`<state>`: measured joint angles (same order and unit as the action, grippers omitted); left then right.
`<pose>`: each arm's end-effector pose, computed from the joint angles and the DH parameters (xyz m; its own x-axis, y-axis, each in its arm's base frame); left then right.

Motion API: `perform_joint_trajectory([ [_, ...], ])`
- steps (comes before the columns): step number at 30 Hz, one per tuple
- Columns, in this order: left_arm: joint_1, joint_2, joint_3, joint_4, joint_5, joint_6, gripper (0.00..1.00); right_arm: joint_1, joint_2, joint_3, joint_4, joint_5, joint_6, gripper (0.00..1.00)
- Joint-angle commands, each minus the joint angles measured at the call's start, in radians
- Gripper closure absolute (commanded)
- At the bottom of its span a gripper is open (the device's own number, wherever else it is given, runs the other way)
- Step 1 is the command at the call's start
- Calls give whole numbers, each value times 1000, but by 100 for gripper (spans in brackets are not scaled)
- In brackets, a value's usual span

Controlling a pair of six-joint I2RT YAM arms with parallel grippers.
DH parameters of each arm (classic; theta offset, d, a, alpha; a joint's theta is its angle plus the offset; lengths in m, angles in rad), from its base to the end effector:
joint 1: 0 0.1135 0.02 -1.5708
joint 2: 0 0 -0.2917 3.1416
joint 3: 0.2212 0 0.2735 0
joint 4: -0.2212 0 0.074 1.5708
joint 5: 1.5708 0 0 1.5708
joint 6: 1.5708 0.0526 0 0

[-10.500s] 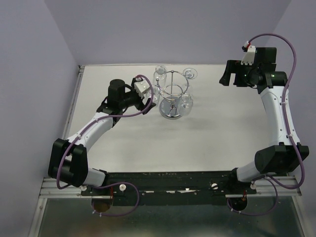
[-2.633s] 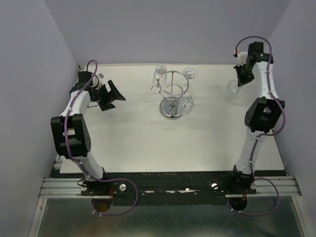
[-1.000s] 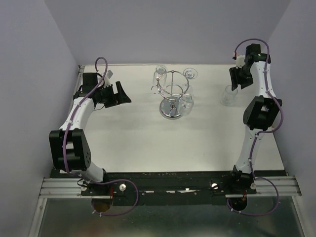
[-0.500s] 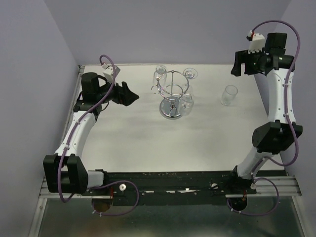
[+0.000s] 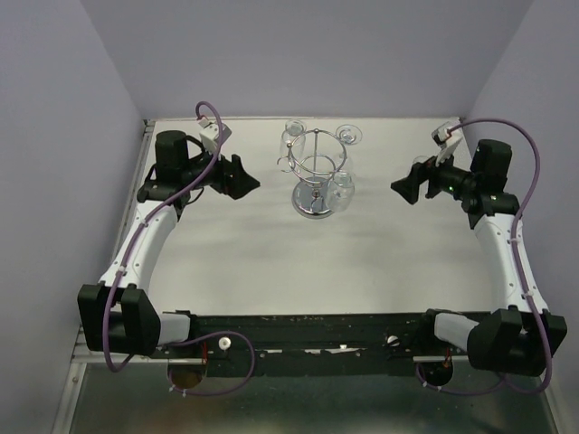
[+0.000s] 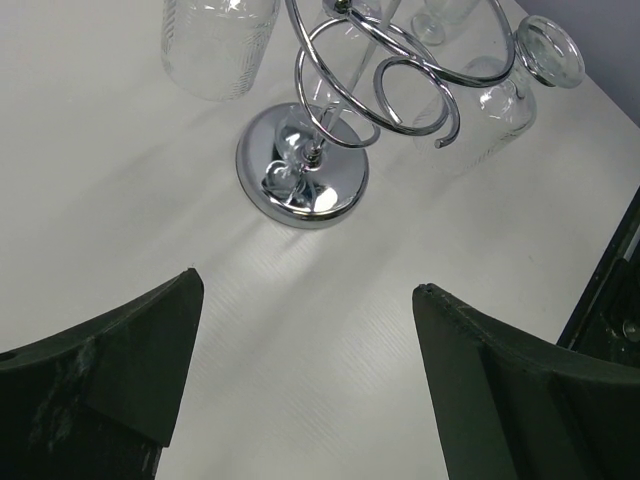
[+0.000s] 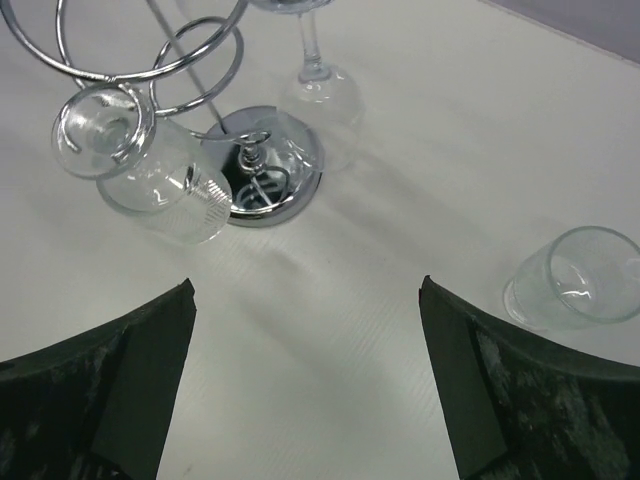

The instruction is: Take the wine glass off the wine glass rack

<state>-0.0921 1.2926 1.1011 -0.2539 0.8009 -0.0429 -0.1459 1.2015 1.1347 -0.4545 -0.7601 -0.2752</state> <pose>0.3083 -0.0664 0.3545 -0.4590 0.0124 -0.8883 0.6902 0.6346 -0.3477 0.2845 -0.0052 0.3718 -0.3422 -0.1488 -0.9278 -0.6014 0.7934 0.0946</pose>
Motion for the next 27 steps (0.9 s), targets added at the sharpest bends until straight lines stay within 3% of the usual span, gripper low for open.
perform_joint_trajectory([
  [1,-1,7,46,-90,-19,38,1,37,-80,-149,177,-133,-125,0],
  [6,-1,28,80,-209,-48,153,1,132,-128,-311,301,-113,-220,0],
  [11,-1,37,121,-301,-112,262,1,215,-83,-358,414,-108,-222,1],
  [19,-17,24,132,-303,-124,247,1,292,27,-365,615,-116,-139,1],
  [27,-21,-6,115,-288,-150,230,1,354,122,-329,655,-134,-122,1],
])
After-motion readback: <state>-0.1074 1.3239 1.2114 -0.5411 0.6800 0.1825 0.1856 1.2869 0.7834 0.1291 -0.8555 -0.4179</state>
